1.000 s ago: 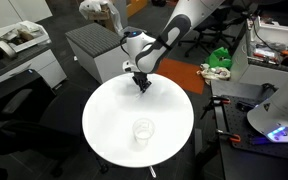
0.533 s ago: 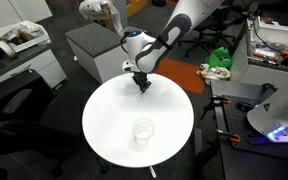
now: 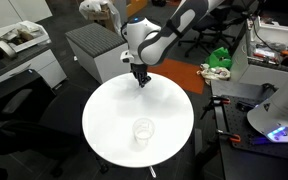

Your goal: Place the marker in the cup

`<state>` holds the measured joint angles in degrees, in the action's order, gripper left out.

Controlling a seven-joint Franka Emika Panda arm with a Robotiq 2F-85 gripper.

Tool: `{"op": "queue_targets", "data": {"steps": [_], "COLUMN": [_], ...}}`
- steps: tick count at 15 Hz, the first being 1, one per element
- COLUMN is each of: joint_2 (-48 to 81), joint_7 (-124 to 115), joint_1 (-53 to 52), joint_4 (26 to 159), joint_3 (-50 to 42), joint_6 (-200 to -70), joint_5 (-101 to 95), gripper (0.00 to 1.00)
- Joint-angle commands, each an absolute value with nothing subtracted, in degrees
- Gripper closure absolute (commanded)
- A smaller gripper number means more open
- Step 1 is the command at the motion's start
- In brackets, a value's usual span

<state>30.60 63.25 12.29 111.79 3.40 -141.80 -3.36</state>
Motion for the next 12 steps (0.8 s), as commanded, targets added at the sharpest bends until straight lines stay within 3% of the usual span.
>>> {"op": "queue_targets", "data": {"steps": [1,12], "joint_2": [23.4,17.3], "joint_7": [58.1,43.0], "joint_1": [9.0,0.1], "joint_4": [117.1,117.5], "joint_3": [1.8,1.2], "joint_6": [-142.0,-138.9], "joint_5": [-5.6,-19.7], "gripper": [0.97,0.97]}}
